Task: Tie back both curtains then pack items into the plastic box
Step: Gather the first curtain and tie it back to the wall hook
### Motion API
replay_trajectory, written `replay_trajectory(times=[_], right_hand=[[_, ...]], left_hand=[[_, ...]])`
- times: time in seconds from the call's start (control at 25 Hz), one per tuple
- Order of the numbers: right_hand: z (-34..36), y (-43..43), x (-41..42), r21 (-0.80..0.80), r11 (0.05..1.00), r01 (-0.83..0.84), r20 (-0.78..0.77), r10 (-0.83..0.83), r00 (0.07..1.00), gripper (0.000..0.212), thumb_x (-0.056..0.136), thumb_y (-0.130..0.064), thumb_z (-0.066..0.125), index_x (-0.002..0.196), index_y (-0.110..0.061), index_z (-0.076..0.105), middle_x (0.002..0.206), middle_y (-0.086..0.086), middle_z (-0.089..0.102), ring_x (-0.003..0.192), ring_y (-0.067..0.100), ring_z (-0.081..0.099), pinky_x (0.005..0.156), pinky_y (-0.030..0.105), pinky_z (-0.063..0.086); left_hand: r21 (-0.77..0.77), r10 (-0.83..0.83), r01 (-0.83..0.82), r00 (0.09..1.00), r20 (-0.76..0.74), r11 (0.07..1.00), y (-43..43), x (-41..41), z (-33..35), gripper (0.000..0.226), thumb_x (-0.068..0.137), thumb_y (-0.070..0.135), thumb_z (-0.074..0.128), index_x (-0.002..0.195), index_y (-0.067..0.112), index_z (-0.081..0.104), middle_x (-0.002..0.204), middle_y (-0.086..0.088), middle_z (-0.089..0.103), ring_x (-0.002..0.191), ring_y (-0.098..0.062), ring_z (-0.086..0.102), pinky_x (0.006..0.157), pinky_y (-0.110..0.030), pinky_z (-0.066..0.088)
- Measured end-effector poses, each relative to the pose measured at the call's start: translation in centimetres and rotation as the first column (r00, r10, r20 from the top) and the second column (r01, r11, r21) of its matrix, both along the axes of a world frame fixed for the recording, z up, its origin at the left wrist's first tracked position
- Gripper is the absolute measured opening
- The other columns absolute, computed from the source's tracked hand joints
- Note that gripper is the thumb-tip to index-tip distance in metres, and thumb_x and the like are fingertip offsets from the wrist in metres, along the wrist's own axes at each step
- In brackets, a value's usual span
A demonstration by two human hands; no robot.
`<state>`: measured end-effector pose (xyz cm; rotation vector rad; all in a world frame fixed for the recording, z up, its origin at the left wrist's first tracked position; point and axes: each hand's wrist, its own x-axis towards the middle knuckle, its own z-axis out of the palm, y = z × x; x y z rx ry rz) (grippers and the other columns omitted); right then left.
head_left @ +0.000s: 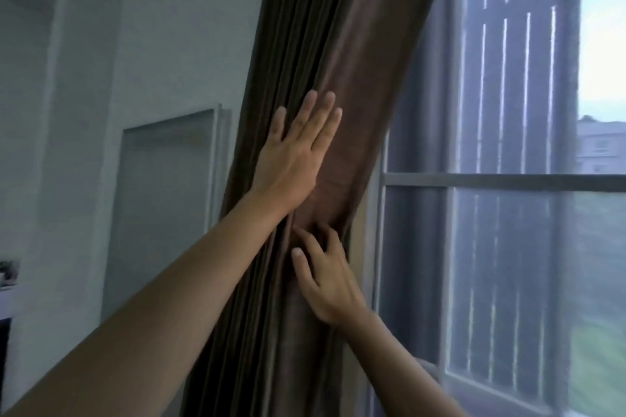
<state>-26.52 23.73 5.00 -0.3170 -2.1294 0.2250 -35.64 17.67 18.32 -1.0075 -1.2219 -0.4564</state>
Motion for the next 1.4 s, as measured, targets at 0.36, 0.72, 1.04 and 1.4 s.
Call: replay_trajectory(times=[0.36,0.72,1.04,1.4], right_hand=[[0.6,-2.1,21.4,0.062,0.890,0.451,-0.159,-0.438,0.885,0.060,0.092,-0.058,0.029,0.147,-0.035,0.023,0.159,0.001,0.004,0.144,0.025,0.019,0.108,0.041,0.029],[-4.1,-7.3,50.9,-0.012,0.507,0.862,-0.277,-0.830,0.485,0.063,0.089,-0.057,0.034,0.143,-0.026,0.030,0.158,0.004,0.016,0.144,0.024,0.023,0.111,0.035,0.015],[-8.3,-10.9,68.1,-0.213,0.103,0.972,-0.285,-0.958,0.039,0.079,0.081,-0.044,0.064,0.143,-0.017,0.023,0.148,0.011,0.036,0.134,0.028,0.039,0.110,0.037,0.028],[-9.9,-7.2,82.1,-0.402,-0.261,0.878,-0.338,-0.849,-0.407,0.074,0.066,-0.048,0.078,0.120,-0.013,0.043,0.124,0.014,0.052,0.113,0.033,0.052,0.095,0.055,0.040]], left_hand=[[-0.286,-0.228,0.285,0.949,0.217,0.915,0.1,18.3,1.5,0.061,0.093,-0.003,0.028,0.149,0.007,0.006,0.159,-0.010,0.007,0.146,-0.026,0.003,0.115,-0.043,0.014],[-0.217,-0.746,0.908,0.419,0.517,0.360,2.4,46.9,-6.5,0.059,0.097,0.037,0.025,0.150,0.014,0.007,0.159,-0.005,0.002,0.146,-0.021,0.004,0.116,-0.039,0.011],[-0.150,-0.785,0.984,0.015,0.619,-0.100,2.4,67.6,-11.4,0.065,0.092,0.055,0.020,0.148,0.029,0.001,0.159,-0.001,-0.004,0.144,-0.012,-0.006,0.115,-0.036,0.010],[-0.199,-0.776,0.944,-0.086,0.625,-0.264,5.5,86.6,-10.2,0.070,0.085,0.068,0.026,0.140,0.048,-0.014,0.157,0.000,-0.018,0.144,-0.027,-0.015,0.115,-0.046,0.003]])
